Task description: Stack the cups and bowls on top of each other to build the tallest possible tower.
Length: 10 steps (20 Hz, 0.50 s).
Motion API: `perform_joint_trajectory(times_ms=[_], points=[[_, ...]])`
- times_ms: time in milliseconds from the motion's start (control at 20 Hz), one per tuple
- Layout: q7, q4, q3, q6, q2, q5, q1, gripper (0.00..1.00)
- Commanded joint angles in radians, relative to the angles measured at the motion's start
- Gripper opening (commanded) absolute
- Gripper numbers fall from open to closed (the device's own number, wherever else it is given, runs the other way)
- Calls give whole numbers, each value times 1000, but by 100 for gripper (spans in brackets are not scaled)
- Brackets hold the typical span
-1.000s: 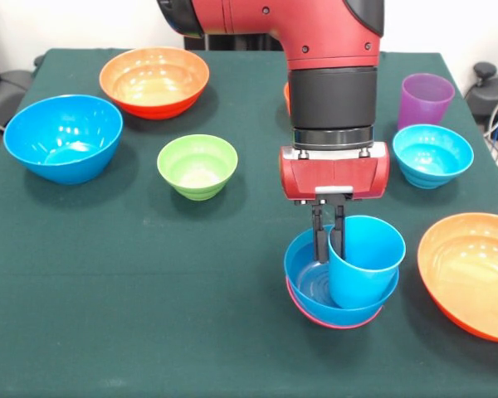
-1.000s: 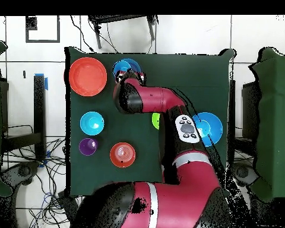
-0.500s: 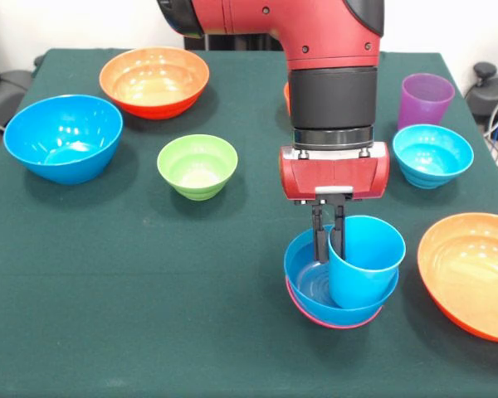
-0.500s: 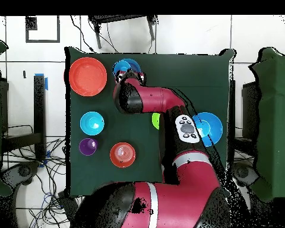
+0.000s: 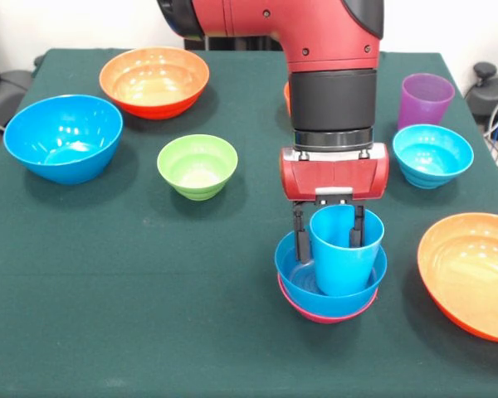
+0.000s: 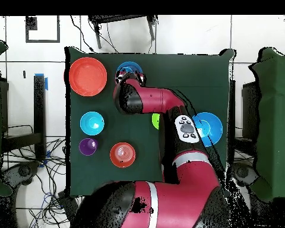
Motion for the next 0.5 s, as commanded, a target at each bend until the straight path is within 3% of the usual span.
perform_joint_trajectory(times_ms=[50,250,500], points=[[16,36,70,25,34,-78,4,100],[4,26,29,94,19,-68,39,100],[-2,31,39,101,21,-68,33,100]])
